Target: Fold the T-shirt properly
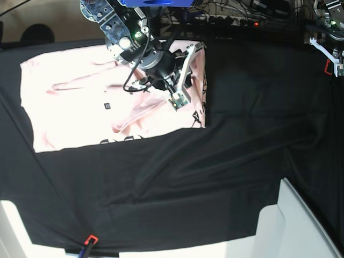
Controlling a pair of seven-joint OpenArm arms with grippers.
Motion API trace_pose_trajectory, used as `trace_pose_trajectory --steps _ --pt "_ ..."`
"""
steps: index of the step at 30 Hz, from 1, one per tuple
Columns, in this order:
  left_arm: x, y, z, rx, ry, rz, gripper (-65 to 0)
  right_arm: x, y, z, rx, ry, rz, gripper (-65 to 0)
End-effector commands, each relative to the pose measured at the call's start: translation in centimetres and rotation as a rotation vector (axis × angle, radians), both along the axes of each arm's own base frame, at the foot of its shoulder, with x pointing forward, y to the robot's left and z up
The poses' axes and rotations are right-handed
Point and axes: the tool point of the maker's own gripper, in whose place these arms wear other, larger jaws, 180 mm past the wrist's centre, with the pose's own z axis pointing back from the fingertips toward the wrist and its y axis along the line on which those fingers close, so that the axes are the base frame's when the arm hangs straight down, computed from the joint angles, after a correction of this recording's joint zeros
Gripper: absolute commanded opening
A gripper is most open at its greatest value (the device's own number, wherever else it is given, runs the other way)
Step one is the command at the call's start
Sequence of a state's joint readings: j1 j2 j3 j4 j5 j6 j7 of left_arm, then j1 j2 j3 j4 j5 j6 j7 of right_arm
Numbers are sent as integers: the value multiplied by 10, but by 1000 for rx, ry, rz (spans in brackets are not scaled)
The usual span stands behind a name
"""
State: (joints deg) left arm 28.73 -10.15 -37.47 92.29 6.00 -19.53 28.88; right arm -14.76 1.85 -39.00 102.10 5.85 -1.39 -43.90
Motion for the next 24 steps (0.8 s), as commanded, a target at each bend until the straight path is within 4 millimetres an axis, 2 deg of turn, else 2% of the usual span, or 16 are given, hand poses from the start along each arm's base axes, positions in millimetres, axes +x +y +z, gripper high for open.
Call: trace_pose_trajectory --steps 1,3,4,8,9,10,15,20,24 --pt "5 6 12 36 -22 -12 -650 1 8 5 29 -10 2 -559" --pt "5 6 12 36 -24 -12 -650 -1 12 0 29 8 4 -519" --pt "5 6 12 36 -24 -12 -650 -2 12 -2 25 14 3 -460" --pt "6 5 12 34 -23 -12 -650 -2 12 -3 27 12 5 -152" --pt "6 5 12 34 -23 -12 -650 -2 12 -3 27 12 5 -110" --pt "6 5 12 34 -23 -12 -650 -2 12 -3 27 12 5 -102" --pt "5 6 11 33 -22 -11 -650 2 12 -7 17 12 7 -136" --pt "5 6 11 33 -22 -11 -650 5 16 -26 -10 55 15 -136" --pt "5 6 11 32 -21 -11 -650 14 20 -31 16 88 15 -136"
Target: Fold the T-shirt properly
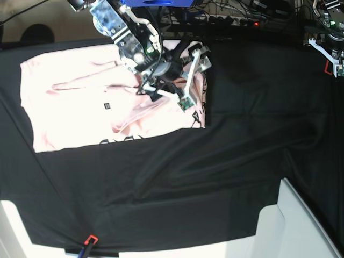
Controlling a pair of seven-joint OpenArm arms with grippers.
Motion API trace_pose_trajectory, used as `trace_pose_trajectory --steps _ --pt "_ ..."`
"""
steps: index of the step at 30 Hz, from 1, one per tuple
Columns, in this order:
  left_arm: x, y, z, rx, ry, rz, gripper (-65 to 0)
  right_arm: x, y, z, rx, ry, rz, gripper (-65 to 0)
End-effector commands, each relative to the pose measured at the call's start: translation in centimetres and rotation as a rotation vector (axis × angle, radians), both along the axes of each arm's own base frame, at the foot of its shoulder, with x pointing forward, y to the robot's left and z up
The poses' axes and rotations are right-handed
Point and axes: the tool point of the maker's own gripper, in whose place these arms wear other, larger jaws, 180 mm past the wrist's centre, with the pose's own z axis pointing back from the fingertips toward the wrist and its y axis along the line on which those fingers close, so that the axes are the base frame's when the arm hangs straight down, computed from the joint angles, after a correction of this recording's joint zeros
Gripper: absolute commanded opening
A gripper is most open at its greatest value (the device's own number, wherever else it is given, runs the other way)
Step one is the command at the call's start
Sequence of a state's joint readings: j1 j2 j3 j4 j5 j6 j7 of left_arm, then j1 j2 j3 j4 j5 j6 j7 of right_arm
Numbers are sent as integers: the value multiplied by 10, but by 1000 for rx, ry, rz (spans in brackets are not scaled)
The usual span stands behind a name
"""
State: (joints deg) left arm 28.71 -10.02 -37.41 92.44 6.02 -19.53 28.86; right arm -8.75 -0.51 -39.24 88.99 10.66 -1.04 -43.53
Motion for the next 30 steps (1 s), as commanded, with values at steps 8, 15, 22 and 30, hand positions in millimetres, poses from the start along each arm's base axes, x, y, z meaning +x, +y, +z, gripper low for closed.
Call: trace_pose_trajectory --steps 8,15,22,30 --pt "3 7 10 31 -17 -8 -650 20 9 11 45 -29 -7 -152" --pt "3 7 9 31 -16 -7 -650 23 7 0 20 -9 -7 -617" --pt "2 9 10 33 -16 -1 -650 22 0 -1 4 -11 -6 -650" --pt "2 9 10 33 -16 -1 -650 -5 -31 10 -41 18 11 -650"
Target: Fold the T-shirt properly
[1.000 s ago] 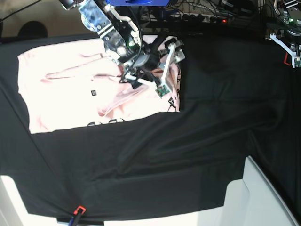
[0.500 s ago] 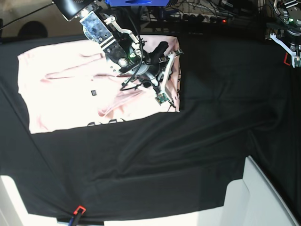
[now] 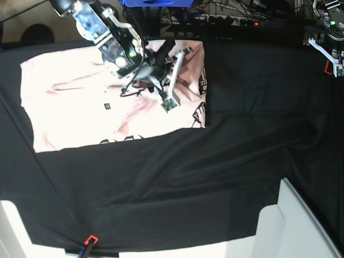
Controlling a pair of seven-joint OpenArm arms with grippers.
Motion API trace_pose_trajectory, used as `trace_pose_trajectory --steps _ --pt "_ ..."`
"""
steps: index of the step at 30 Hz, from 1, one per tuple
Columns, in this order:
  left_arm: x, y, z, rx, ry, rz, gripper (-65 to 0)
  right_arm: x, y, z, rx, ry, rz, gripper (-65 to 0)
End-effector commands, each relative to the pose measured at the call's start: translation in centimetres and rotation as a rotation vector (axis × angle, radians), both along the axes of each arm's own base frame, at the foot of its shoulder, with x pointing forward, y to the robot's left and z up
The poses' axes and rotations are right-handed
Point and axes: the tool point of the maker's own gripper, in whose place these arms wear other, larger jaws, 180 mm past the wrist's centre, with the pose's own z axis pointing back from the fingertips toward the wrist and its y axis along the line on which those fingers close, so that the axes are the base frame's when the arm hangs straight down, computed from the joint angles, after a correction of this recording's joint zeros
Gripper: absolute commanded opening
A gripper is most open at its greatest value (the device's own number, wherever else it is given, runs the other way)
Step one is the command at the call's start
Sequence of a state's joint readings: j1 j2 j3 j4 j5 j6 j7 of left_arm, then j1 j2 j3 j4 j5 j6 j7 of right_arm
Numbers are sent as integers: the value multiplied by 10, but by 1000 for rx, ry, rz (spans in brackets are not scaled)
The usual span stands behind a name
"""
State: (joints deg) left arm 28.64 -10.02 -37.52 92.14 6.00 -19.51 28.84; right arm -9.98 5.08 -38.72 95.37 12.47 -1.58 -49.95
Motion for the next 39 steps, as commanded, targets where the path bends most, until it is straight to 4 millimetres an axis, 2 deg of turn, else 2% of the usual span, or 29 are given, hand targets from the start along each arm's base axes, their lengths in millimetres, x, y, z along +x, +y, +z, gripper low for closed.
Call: trace_pose_trajectory --steps 1,6,8,15,17,20,25,30,35,39 --pt "3 8 11 35 -18 -5 -650 3 -1 9 28 -19 -17 -650" --pt "4 7 10 32 -18 -9 -650 -5 -29 0 5 22 -103 -650" --pt "10 6 12 32 -33 -10 -650 -8 -42 -6 -24 28 -105 -650" --pt "12 6 12 32 -38 -10 -650 -12 -68 -14 -85 30 -94 -650" --pt "12 6 12 31 -37 -9 -650 -19 -72 -18 -98 43 -90 -650" --pt "11 6 10 28 -34 -6 -650 -22 -71 -12 -90 36 -87 -650" --pt "12 7 3 11 -34 8 -650 -19 -76 10 -97 11 -71 -650" --pt "11 8 -1 1 -27 17 -650 -9 -107 7 -148 20 -143 -650" --pt "12 8 -1 2 -30 16 -650 -8 -117 6 -162 23 -172 -650" --pt "13 8 1 5 -34 13 -650 -13 -129 -4 -199 46 -166 -650"
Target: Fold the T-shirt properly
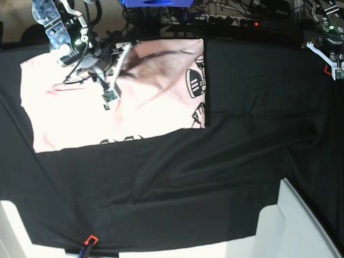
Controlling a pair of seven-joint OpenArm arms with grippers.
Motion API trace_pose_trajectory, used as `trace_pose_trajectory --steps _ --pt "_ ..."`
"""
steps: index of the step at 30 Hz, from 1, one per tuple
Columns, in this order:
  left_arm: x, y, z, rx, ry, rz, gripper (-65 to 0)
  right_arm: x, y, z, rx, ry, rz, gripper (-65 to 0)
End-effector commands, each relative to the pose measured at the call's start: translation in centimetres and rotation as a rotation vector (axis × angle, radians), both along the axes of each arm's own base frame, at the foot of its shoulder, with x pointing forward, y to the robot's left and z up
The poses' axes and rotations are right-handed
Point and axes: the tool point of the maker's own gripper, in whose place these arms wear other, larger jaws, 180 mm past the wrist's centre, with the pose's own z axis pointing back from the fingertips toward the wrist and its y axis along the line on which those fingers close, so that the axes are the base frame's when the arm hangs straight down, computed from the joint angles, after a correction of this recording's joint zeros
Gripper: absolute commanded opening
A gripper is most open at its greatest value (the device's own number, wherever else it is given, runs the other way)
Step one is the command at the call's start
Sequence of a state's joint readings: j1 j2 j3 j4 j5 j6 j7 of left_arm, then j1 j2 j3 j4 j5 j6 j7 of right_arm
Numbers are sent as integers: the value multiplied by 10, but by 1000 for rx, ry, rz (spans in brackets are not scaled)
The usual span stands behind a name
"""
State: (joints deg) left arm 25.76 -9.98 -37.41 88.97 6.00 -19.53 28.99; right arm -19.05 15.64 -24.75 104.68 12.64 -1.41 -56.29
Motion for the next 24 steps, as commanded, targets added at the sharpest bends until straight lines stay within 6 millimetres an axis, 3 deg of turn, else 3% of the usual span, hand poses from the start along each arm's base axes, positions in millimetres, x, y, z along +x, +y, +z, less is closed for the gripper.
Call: trace_pose_trajectory --steps 1,11,19,21,24 --pt "6 7 13 38 -25 -11 -650 4 -3 2 -4 -16 -1 -650" --pt "6 7 13 37 -26 -11 -650 -15 -5 -10 -12 40 -6 -650" --pt "5 8 11 34 -23 -8 -650 -18 -33 -12 -36 55 -113 -641" --pt "10 8 12 37 -32 -9 -650 -21 -33 -13 -29 64 -131 -585" --pt "11 7 12 36 -34 -9 -650 -31 -31 -15 -22 99 -150 -429"
